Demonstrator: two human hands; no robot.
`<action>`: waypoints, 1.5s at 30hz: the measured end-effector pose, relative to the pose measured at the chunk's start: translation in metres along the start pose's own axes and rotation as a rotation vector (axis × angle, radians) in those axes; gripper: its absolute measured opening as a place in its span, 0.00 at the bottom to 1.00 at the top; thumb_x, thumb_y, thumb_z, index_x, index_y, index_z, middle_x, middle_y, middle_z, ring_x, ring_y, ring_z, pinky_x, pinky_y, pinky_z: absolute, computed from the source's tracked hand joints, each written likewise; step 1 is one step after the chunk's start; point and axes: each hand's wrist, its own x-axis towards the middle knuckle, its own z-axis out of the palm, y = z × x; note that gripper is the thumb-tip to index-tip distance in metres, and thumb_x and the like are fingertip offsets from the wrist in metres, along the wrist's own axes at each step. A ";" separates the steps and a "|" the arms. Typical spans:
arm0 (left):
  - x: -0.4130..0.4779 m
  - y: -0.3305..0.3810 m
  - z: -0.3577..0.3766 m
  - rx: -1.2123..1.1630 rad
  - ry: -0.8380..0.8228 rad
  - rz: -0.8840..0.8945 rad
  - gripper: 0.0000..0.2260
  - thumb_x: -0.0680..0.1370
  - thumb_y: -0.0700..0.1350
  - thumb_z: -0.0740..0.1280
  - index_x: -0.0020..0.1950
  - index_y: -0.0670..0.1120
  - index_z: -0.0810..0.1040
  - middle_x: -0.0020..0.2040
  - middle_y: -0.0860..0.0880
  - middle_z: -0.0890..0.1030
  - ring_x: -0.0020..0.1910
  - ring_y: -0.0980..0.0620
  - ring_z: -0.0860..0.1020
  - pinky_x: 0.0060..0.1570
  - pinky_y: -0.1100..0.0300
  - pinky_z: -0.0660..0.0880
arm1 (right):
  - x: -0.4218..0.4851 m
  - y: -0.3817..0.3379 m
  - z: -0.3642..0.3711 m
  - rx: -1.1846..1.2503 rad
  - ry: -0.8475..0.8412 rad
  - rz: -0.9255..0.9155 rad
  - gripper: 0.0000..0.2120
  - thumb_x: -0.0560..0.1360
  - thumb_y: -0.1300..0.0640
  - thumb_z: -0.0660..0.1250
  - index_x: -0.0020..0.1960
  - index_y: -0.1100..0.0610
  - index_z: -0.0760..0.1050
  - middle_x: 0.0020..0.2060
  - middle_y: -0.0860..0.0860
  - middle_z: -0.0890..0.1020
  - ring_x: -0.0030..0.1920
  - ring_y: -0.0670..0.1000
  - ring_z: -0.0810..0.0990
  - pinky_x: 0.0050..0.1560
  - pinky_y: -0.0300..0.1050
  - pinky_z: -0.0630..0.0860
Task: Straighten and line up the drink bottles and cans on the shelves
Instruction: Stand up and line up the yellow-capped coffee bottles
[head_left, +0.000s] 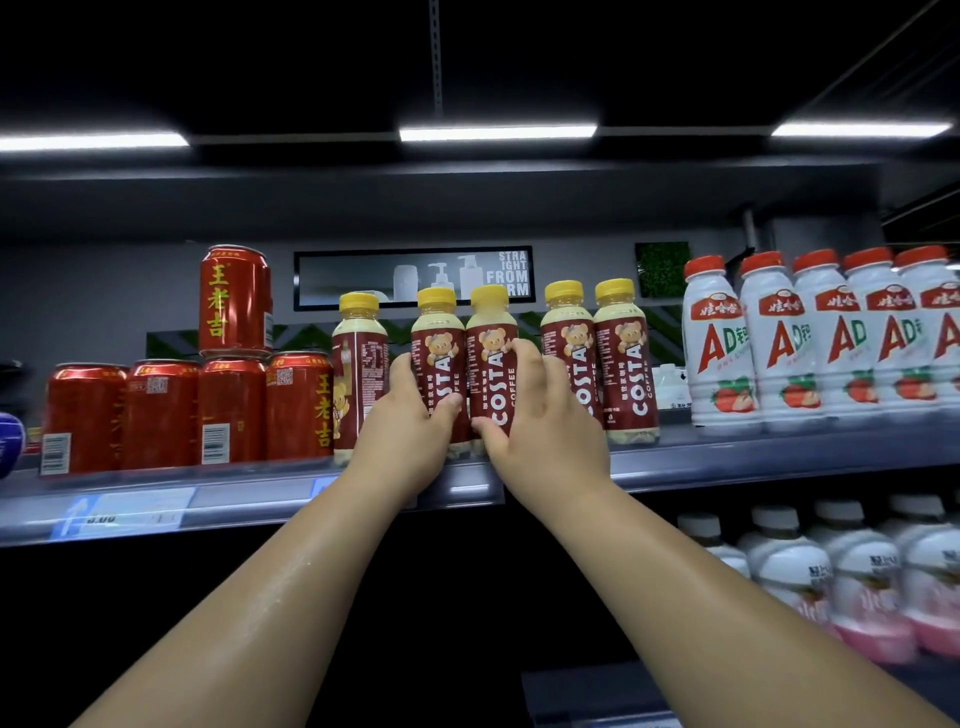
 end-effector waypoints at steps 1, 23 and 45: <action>0.000 0.000 0.000 -0.003 -0.006 -0.003 0.28 0.80 0.52 0.65 0.76 0.50 0.56 0.62 0.45 0.79 0.55 0.45 0.77 0.50 0.56 0.68 | -0.001 0.006 -0.004 0.002 0.038 -0.031 0.36 0.76 0.43 0.68 0.76 0.52 0.54 0.66 0.52 0.67 0.57 0.55 0.75 0.48 0.49 0.74; -0.007 0.021 0.023 0.297 -0.067 -0.043 0.47 0.68 0.70 0.69 0.76 0.53 0.47 0.66 0.50 0.76 0.59 0.45 0.78 0.52 0.49 0.76 | 0.001 0.115 -0.040 0.050 -0.153 0.123 0.32 0.81 0.46 0.60 0.79 0.40 0.46 0.77 0.51 0.55 0.68 0.57 0.71 0.61 0.57 0.75; -0.048 0.014 -0.006 0.520 0.156 0.141 0.39 0.74 0.62 0.67 0.78 0.54 0.52 0.78 0.47 0.55 0.76 0.45 0.58 0.72 0.46 0.60 | -0.010 0.023 -0.020 0.250 -0.117 -0.285 0.31 0.78 0.52 0.66 0.78 0.51 0.61 0.76 0.54 0.63 0.75 0.56 0.61 0.71 0.54 0.64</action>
